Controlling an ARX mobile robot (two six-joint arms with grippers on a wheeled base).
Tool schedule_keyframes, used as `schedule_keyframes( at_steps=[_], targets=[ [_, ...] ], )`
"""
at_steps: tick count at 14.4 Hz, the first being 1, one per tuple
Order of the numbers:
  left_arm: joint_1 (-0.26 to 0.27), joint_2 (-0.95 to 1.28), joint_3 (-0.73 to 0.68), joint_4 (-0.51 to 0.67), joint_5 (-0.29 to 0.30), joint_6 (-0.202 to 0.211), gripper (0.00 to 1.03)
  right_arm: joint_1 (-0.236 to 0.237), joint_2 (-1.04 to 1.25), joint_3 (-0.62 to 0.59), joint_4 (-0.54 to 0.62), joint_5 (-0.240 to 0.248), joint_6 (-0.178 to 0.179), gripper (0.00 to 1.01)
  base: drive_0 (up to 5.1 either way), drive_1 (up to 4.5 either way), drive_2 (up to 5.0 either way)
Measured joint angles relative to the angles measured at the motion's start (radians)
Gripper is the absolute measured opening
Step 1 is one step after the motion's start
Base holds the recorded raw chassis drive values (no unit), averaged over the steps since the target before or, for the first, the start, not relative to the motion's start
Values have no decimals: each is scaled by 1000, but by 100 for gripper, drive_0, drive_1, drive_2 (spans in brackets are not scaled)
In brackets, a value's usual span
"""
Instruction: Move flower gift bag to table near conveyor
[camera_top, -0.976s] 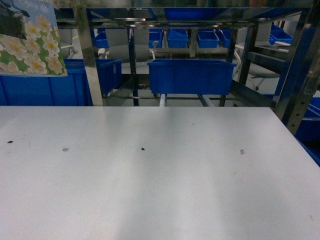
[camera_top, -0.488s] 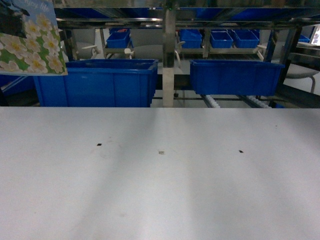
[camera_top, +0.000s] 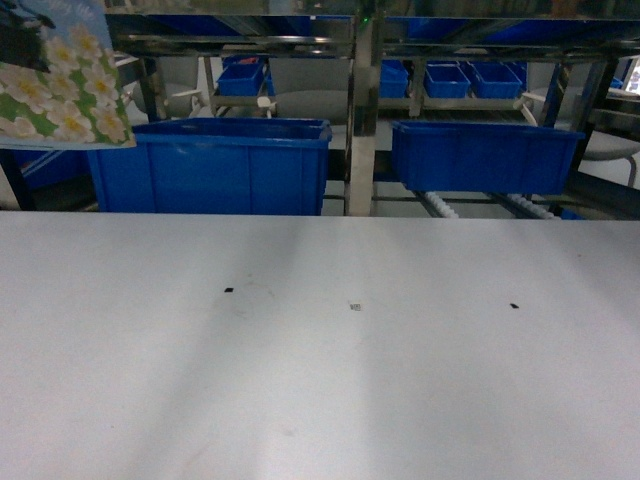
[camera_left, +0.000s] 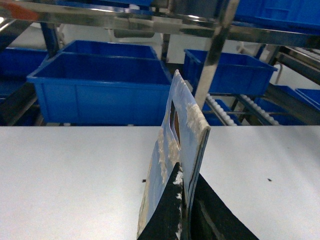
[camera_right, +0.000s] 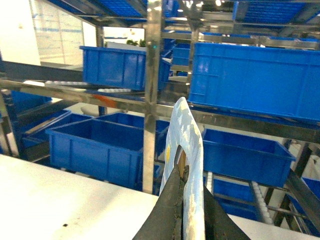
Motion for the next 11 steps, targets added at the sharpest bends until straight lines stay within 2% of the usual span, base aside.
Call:
schedule_keyframes(
  at_steps=[2,6,11],
  targets=[
    [12,0,0,0,-10,0,2,-1,-3,0,5,-7,0,2,-511,230,230],
    [0,0,0,1,7,0,2,-2,1,0,1,3,0,2,-511,230,230],
    [5,0,0,0,0,0,2,0,-1,0,3,-1,0,2,-511,230,230]
  ],
)
